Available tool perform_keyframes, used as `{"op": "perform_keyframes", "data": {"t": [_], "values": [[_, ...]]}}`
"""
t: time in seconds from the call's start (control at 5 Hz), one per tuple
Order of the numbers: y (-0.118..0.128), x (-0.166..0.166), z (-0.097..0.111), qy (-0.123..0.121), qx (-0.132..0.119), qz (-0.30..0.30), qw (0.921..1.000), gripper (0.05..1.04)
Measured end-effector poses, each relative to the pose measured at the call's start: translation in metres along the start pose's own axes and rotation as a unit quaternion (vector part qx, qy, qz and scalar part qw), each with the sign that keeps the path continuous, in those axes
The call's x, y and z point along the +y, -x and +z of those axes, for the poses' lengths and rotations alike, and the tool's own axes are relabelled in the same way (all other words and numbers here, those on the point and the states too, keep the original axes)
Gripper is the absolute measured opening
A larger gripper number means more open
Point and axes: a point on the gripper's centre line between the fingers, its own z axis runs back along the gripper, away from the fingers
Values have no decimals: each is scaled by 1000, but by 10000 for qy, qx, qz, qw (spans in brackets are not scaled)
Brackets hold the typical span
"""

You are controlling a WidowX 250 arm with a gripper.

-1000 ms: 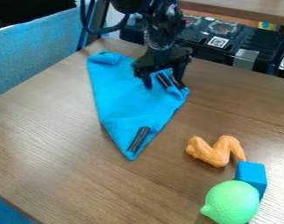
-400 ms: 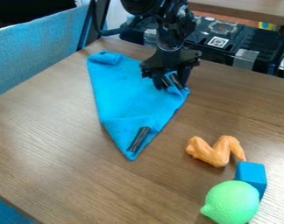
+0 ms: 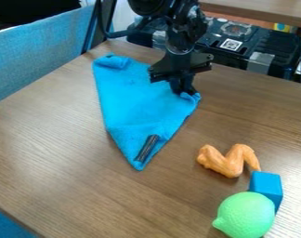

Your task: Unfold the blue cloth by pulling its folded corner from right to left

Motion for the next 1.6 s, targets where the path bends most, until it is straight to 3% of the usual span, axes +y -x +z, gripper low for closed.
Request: {"op": "perform_keyframes", "data": {"t": [0.2,0.6,0.8,1.2,1.6], "values": [[0,1,0,-16,-10,-10,10000,67],[-1,7,0,34,196,29,9998,53],[-21,14,24,291,89,171,9994,53],[-28,63,52,372,144,226,9989,53],[-17,136,52,78,483,66,9988,53]]}}
